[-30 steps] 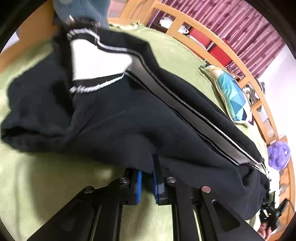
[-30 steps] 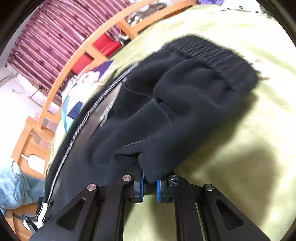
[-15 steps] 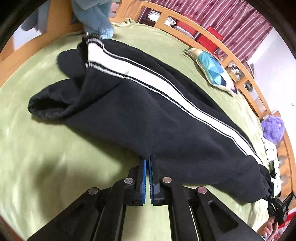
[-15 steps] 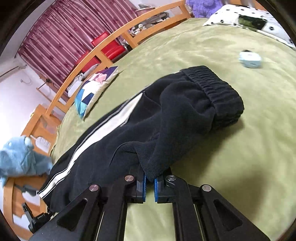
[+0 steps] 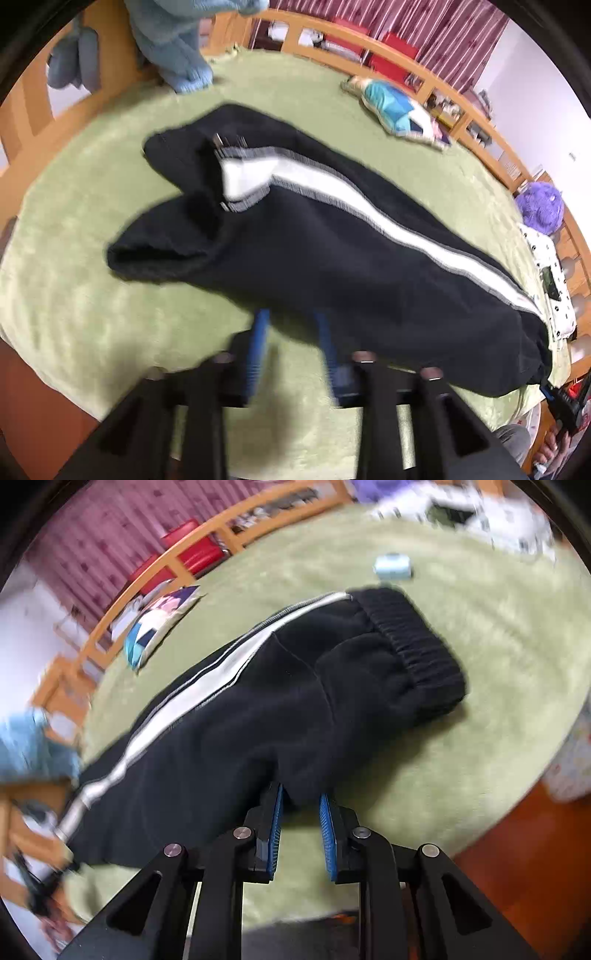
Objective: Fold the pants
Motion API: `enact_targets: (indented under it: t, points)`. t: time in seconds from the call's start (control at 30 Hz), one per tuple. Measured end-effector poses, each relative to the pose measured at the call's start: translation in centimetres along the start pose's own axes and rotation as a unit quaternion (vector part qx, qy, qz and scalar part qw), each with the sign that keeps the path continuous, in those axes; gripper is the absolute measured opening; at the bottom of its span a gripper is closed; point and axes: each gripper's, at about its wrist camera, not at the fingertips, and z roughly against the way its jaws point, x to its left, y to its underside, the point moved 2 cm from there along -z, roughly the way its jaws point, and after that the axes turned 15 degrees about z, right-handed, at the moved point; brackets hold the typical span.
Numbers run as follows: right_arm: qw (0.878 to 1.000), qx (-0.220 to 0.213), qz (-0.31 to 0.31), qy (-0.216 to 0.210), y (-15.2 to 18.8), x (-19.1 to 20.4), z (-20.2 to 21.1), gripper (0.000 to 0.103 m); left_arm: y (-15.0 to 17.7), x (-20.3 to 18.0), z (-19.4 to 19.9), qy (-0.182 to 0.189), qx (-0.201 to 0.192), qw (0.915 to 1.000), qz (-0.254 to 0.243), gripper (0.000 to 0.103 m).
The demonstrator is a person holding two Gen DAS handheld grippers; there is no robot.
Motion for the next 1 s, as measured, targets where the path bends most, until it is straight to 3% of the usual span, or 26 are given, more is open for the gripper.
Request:
enact_targets:
  t: [0.03,0.17,0.27,0.53,0.57,0.6,0.63,0.77,0.9,1.0]
  points:
    - [1.0,-0.009,0.016,0.016,0.3,0.3,1.1,0.024,-0.6,0.5,0.8,0.003,-0.01,0.9999,0.003,0.046]
    - [0.998,-0.038,0.018,0.038,0.1,0.7,3.7,0.029,-3.3,0.5,1.0,-0.002,-0.037,0.9993,-0.004,0.049]
    - [0.998,-0.052,-0.003,0.024,-0.4,0.9,4.4,0.03,-5.1,0.7,-0.5,-0.01,-0.038,0.9992,0.004,0.053]
    - [0.999,-0.019,-0.016,0.035,-1.7,3.1,1.3,0.03,-10.3,1.9,-7.3,-0.035,-0.03,0.9986,0.025,0.057]
    - [0.999,-0.016,-0.018,0.038,-1.9,3.3,0.8,0.03,-11.3,1.7,-7.7,-0.041,-0.042,0.9981,0.022,0.05]
    - [0.999,-0.014,-0.019,0.043,-2.2,3.5,0.3,0.03,-12.2,1.5,-7.7,-0.035,-0.054,0.9978,0.016,0.022]
    - [0.999,-0.012,-0.02,0.048,-2.5,3.7,-0.1,0.03,-13.5,0.9,-7.6,-0.022,-0.062,0.9978,0.005,0.014]
    - [0.998,-0.012,-0.025,0.062,-3.7,4.7,-1.6,0.03,-19.7,-1.9,-5.8,-0.001,-0.124,0.9917,-0.035,0.012]
    - [0.997,-0.012,-0.022,0.079,-4.8,5.5,-2.8,0.03,-25.0,-3.6,-5.6,0.021,-0.144,0.9887,-0.039,0.012]
    - [0.996,-0.007,-0.022,0.089,-5.0,5.5,-3.3,0.03,-27.4,-4.7,-7.8,0.006,-0.152,0.9869,-0.053,0.012]
